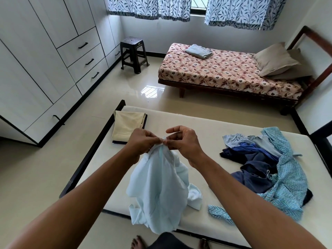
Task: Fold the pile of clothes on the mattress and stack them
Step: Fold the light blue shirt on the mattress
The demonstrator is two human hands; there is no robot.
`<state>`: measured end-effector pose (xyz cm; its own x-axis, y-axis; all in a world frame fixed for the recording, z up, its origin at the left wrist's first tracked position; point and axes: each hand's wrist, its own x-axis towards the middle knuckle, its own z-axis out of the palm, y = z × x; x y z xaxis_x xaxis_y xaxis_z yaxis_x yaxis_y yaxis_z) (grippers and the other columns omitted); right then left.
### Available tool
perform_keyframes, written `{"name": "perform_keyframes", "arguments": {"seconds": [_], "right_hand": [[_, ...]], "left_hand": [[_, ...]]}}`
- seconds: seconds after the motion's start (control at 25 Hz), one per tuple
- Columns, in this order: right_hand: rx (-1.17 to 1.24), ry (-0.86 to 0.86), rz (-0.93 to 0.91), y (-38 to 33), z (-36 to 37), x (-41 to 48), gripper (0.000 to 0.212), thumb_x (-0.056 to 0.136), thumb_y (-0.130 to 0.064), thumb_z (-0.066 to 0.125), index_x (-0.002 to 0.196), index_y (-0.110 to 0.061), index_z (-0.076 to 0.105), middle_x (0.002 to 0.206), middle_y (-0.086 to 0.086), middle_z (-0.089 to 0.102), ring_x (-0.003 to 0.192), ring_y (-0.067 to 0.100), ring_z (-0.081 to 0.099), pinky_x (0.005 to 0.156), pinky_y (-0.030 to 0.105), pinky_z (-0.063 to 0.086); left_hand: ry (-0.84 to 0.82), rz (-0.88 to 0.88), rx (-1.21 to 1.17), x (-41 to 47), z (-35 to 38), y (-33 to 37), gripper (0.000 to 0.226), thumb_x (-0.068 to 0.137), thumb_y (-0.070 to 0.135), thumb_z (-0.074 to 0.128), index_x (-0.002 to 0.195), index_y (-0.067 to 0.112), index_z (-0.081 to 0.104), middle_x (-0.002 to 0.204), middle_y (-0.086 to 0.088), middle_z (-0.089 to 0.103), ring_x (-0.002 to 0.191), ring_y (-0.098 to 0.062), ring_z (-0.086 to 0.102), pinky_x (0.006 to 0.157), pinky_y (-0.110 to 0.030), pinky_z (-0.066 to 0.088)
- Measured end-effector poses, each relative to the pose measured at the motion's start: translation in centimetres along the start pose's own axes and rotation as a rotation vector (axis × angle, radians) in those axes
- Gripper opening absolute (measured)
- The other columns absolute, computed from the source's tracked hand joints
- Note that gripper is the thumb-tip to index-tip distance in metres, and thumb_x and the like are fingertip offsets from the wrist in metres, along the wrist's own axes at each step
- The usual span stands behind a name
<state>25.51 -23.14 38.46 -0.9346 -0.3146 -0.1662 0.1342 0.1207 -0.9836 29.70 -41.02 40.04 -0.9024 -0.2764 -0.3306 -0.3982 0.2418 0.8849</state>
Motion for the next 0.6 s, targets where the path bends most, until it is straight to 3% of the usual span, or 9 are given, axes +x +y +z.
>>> {"name": "perform_keyframes", "arguments": {"seconds": [0.2,0.32,0.44,0.6], "right_hand": [[0.003,0.037,-0.078,-0.6,0.0,-0.1,0.039,0.072,-0.006,0.094,0.102,-0.006,0.07,0.082,0.013,0.078,0.075,0.03,0.077,0.073,0.04,0.065],[-0.009,0.063,-0.106,-1.0,0.1,0.0,0.039,0.071,-0.007,0.094,0.101,-0.005,0.069,0.08,0.012,0.078,0.073,0.031,0.077,0.072,0.041,0.066],[0.024,0.053,-0.094,-1.2,0.0,0.3,0.038,0.074,-0.005,0.092,0.104,-0.005,0.068,0.081,0.013,0.078,0.075,0.032,0.077,0.072,0.041,0.066],[0.229,0.054,0.033,-1.3,-0.4,0.4,0.032,0.084,0.009,0.077,0.112,-0.001,0.066,0.084,0.018,0.075,0.072,0.032,0.073,0.07,0.037,0.064]], "left_hand": [[0.052,-0.002,-0.065,0.2,0.6,0.1,0.02,0.08,0.021,0.089,0.079,0.003,0.079,0.075,-0.02,0.073,0.065,-0.021,0.064,0.058,-0.028,0.054],[0.072,-0.005,-0.102,0.4,0.7,0.2,0.019,0.081,0.02,0.088,0.077,0.005,0.078,0.067,-0.011,0.07,0.061,-0.018,0.061,0.056,-0.027,0.053],[0.055,-0.003,-0.163,0.4,0.8,0.2,0.017,0.083,0.019,0.086,0.08,0.005,0.077,0.076,-0.013,0.073,0.069,-0.02,0.066,0.068,-0.033,0.057],[0.027,0.063,-0.196,0.4,0.6,-0.1,0.014,0.083,0.019,0.085,0.083,0.007,0.079,0.074,-0.005,0.075,0.07,-0.013,0.066,0.066,-0.023,0.056]]}}
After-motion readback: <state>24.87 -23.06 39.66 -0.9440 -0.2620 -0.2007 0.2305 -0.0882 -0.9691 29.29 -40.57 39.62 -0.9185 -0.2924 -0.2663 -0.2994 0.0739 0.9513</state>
